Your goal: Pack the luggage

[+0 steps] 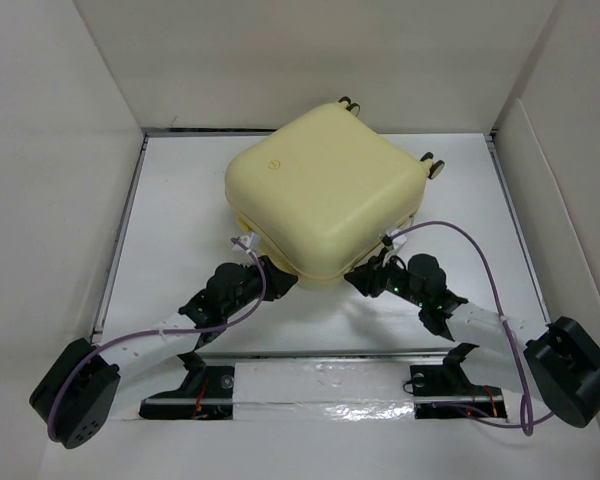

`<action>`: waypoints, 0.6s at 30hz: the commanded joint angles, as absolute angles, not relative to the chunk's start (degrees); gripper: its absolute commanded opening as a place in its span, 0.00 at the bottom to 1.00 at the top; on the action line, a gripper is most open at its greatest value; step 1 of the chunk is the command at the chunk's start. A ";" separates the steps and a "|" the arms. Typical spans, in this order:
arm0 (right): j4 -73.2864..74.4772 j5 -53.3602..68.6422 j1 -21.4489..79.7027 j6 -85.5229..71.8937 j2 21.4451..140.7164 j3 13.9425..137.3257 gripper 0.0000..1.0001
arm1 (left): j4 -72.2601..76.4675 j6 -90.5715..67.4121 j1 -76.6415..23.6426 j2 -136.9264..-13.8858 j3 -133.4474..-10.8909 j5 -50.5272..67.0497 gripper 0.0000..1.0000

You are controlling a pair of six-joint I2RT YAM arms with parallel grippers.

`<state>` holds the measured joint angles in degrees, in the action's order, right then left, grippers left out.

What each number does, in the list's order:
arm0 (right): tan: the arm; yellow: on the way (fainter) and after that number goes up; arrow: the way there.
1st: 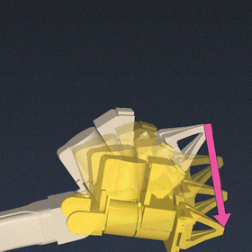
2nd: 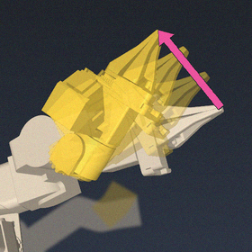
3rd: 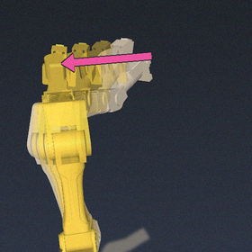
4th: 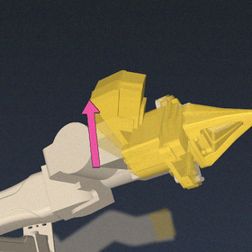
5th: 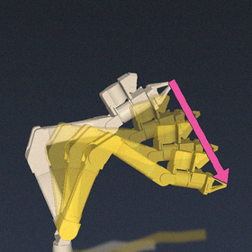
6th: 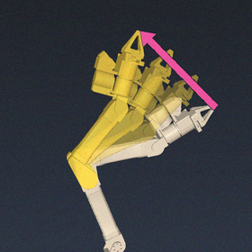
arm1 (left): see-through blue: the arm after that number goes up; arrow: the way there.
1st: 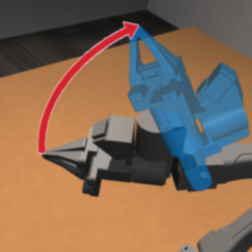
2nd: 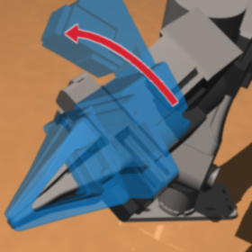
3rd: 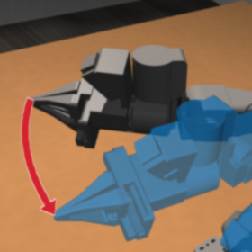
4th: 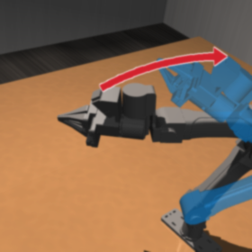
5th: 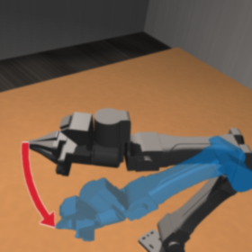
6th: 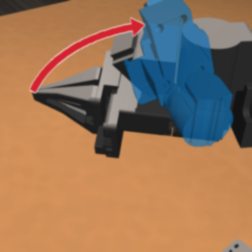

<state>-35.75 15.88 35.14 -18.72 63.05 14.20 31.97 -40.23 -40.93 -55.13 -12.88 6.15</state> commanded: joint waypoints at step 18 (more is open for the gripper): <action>-20.58 -9.22 56.59 -22.76 55.20 20.12 0.00 | 50.62 -40.95 -41.75 -66.61 -20.04 10.02 0.15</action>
<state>-24.47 -7.25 50.39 -20.05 56.29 15.62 40.23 -39.88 -41.23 -64.05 -15.64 9.98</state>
